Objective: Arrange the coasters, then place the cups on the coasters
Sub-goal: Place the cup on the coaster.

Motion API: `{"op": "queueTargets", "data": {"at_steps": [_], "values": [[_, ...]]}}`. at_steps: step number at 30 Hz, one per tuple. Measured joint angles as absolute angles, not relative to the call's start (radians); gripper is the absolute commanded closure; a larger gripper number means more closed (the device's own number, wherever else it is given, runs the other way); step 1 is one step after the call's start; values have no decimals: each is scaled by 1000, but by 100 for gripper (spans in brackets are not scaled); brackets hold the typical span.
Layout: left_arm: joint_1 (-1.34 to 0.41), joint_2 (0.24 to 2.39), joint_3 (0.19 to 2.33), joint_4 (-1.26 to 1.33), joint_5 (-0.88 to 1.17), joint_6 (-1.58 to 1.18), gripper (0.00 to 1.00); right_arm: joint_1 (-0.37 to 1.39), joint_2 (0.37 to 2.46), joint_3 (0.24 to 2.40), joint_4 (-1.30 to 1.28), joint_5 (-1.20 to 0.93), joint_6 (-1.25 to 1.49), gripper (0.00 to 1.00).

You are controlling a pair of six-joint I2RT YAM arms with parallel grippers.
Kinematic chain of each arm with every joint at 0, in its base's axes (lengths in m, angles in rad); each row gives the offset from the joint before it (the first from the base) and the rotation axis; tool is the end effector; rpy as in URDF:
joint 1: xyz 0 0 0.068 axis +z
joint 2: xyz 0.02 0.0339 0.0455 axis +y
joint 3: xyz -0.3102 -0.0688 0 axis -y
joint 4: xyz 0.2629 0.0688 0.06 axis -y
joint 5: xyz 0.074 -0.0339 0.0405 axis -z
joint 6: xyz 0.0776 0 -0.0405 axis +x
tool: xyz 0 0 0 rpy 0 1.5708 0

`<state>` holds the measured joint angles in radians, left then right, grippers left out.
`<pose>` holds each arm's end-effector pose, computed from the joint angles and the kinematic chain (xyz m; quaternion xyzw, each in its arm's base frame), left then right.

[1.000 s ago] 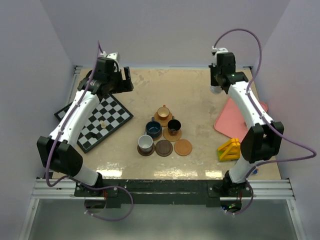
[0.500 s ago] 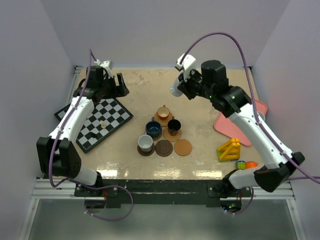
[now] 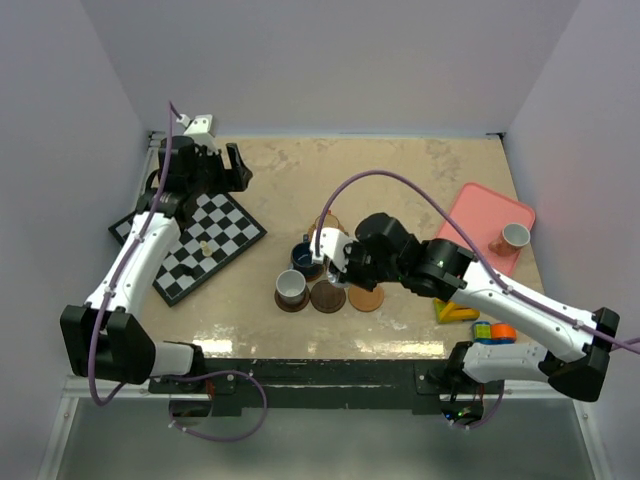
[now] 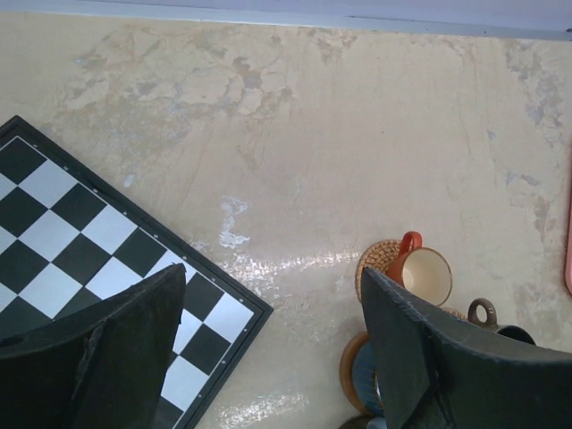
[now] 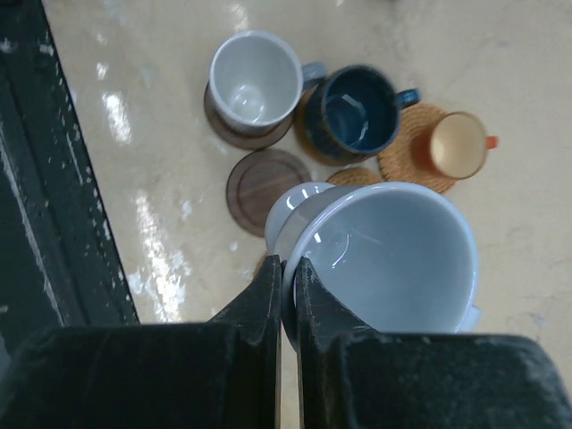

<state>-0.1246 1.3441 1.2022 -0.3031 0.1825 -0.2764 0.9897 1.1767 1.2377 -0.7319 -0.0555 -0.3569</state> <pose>0.3502 -0.0581 0.3733 -0.0154 0.8435 -0.1814 0.5054 0.1492 0.2350 0.3817 -0.5707 0.6962 0.1590 0.4054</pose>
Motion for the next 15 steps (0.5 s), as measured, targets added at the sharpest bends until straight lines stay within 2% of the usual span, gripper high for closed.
{"op": "queueTargets", "data": {"at_steps": [8,15], "values": [[-124,1318,1148,-249,131,-256,16,1102,1116,1111,-721,-6,-363,100],[-121,1316,1093,-228,116,-242,16,1145,1115,1059,-607,9,-402,100]]}}
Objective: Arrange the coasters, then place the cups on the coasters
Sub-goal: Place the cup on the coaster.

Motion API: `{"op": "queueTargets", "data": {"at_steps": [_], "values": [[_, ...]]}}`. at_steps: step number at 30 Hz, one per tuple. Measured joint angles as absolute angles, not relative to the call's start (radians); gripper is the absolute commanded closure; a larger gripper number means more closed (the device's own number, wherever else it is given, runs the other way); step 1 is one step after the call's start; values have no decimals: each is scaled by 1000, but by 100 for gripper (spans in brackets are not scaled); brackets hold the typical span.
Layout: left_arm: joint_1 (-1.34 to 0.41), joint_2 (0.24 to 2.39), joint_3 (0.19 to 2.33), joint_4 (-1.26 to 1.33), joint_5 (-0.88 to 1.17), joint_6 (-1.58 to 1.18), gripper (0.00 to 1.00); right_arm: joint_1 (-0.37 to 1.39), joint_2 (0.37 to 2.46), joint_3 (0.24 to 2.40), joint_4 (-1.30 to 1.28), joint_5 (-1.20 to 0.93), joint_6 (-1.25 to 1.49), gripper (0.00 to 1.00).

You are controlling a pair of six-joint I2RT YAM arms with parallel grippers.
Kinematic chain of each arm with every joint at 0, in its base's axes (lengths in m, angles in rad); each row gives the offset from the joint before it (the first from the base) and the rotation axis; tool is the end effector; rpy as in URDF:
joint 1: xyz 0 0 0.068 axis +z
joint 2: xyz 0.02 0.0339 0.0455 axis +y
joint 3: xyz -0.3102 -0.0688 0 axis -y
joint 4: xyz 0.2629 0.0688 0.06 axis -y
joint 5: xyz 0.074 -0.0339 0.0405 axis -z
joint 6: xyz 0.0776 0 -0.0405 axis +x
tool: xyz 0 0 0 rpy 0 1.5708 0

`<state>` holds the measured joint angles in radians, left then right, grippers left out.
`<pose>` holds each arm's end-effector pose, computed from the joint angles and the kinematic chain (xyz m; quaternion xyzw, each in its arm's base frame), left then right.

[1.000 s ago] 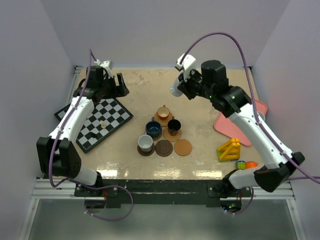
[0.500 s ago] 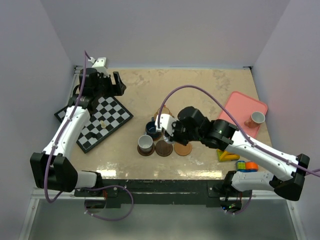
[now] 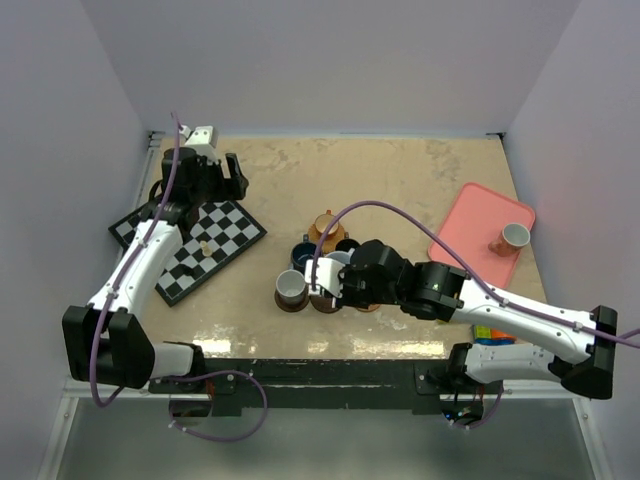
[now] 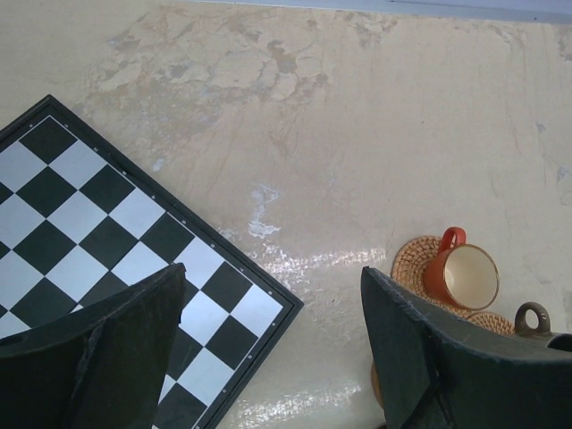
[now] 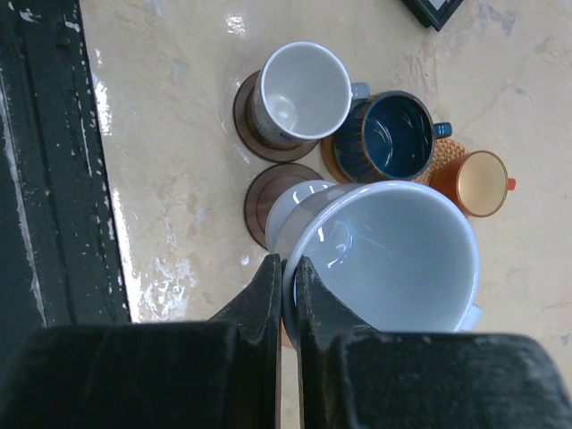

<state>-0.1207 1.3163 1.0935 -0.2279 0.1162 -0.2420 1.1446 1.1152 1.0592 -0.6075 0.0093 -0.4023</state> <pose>0.3439 -0.0508 0.3483 -0.0205 0.8461 -0.1440 0.5128 0.1118 0.2444 0.3439 -0.6265 0.6446 0.1550 0.4099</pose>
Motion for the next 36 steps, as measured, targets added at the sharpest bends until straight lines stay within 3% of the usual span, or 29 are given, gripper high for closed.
{"op": "queueTargets", "data": {"at_steps": [36], "values": [[-77,1283,1050,-187,157,-242,16,1147,1274,941,-427,-73,-520,100]]}}
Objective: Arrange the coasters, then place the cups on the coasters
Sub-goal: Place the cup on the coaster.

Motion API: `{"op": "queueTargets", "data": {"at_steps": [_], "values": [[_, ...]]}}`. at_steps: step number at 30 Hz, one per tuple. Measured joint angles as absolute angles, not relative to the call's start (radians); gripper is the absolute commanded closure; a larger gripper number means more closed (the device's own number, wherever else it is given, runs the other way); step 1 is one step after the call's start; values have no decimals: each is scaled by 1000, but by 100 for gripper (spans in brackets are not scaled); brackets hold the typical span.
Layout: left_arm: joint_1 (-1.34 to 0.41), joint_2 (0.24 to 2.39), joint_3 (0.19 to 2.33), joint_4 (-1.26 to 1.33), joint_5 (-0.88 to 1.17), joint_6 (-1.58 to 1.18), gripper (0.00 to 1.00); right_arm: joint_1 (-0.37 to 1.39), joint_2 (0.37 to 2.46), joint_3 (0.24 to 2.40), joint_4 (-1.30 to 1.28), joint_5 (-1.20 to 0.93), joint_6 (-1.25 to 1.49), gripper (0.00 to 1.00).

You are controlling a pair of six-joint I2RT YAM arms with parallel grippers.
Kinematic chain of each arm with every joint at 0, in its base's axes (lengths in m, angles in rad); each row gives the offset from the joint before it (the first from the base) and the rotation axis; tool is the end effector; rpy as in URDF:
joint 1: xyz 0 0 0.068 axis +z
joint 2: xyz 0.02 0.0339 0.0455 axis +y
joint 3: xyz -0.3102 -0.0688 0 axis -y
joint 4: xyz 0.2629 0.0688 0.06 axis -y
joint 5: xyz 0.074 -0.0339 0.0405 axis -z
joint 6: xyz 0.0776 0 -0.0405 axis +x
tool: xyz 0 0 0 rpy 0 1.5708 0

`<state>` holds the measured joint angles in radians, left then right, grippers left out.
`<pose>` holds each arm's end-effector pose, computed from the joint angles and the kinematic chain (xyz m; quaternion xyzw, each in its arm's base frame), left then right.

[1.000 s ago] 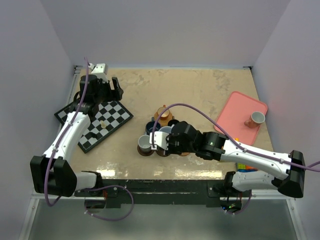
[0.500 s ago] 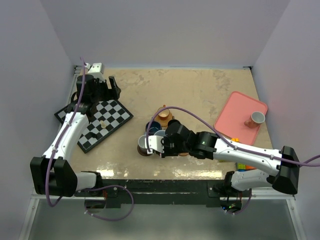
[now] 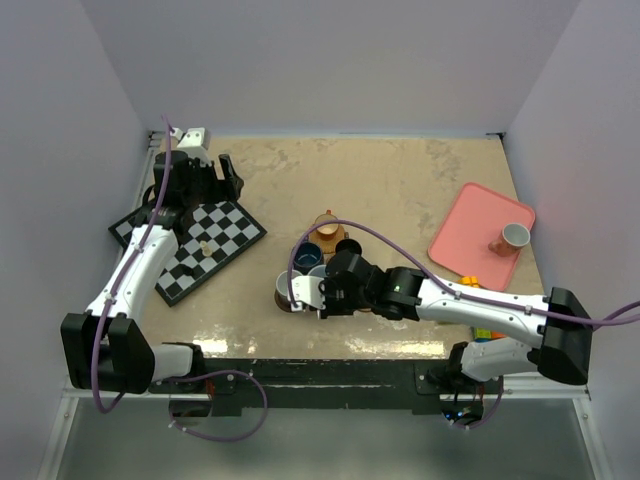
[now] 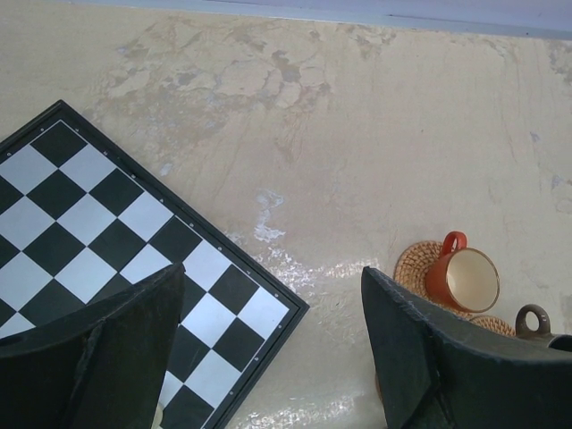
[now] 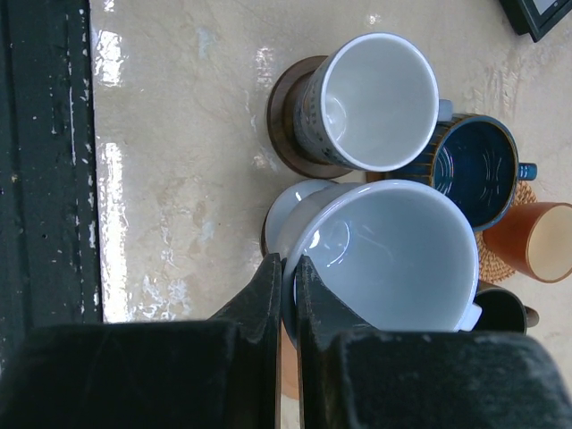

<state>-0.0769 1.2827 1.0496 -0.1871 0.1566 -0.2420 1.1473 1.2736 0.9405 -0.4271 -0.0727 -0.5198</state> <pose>0.3371 -0.0381 0.3471 -0.0266 0.8371 -0.1509 0.5251 0.1210 0.2821 0.2765 -0.6895 0.6068 0.1534 0.3645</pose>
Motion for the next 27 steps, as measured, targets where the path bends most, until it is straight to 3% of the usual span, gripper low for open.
{"op": "queueTargets", "data": {"at_steps": [27], "values": [[-74,1283,1049,-179,191,-242,16,1147,1302,860,-363,-36,-524,100]]}}
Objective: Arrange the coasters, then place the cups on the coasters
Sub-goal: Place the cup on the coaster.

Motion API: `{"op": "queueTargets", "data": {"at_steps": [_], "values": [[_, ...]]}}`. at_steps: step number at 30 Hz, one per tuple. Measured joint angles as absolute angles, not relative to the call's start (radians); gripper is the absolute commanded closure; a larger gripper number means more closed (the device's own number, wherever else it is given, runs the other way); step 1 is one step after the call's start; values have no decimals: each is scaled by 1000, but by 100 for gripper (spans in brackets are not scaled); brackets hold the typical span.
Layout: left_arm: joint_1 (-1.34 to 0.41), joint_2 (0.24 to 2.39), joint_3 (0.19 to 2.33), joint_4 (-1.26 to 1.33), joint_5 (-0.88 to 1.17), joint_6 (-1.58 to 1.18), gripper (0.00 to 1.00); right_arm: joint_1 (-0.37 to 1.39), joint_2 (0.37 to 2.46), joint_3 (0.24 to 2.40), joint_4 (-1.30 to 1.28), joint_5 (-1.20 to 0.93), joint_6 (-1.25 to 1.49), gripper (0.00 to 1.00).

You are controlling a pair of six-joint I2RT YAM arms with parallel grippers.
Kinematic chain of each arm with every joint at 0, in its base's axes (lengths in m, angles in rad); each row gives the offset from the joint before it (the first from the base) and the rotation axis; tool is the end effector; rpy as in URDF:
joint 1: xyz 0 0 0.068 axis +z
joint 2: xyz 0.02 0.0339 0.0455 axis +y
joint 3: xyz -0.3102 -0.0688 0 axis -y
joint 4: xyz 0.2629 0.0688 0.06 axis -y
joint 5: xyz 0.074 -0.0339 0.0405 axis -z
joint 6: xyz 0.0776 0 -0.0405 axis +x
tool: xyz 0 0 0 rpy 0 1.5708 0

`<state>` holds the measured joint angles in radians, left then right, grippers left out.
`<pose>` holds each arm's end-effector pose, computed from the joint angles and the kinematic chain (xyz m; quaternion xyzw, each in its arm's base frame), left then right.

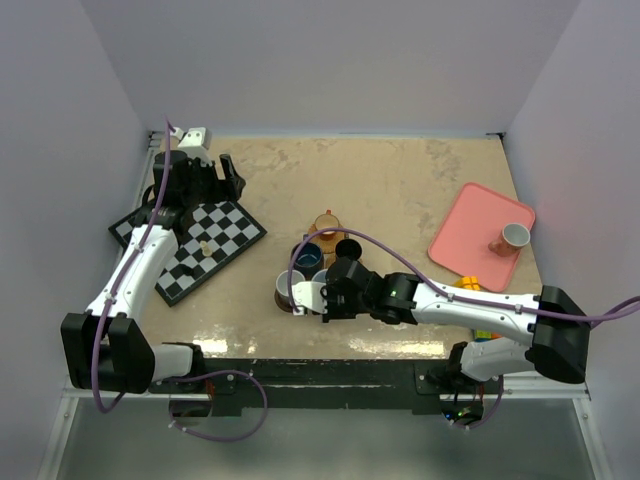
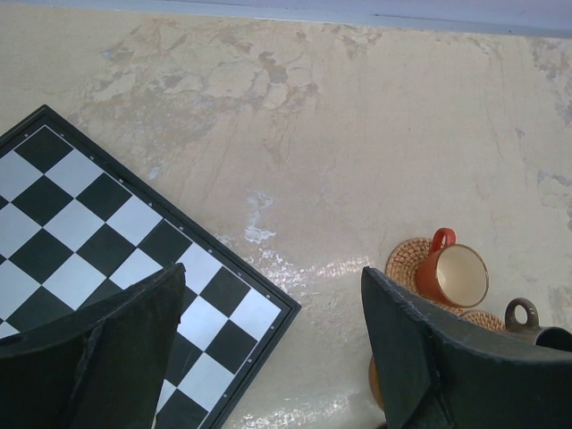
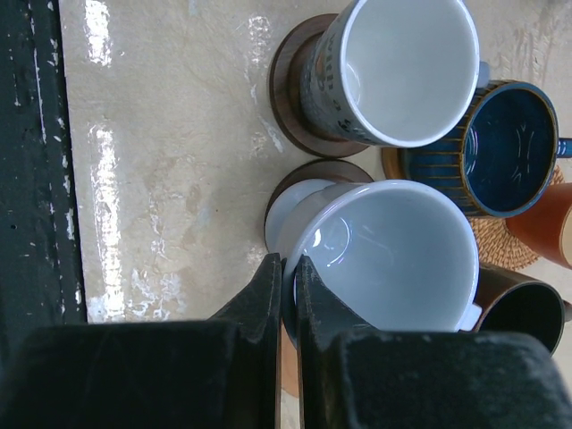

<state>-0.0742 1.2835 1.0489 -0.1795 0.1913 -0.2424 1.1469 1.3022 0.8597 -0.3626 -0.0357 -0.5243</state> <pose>0.3372 -0.0399 0.3478 -0.0180 0.8350 -0.1648 0.5247 0.1233 0.2800 0.2450 -0.6924 0.6171 0.1302 0.3505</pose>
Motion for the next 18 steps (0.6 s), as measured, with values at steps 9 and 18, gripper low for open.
{"op": "queueTargets", "data": {"at_steps": [9,18], "values": [[-74,1285,1048,-179,199,-242,16,1147,1302,858,-334,-23,-528,100],[-74,1285,1048,-179,205,-242,16,1147,1308,858,-326,-9,-534,100]]}}
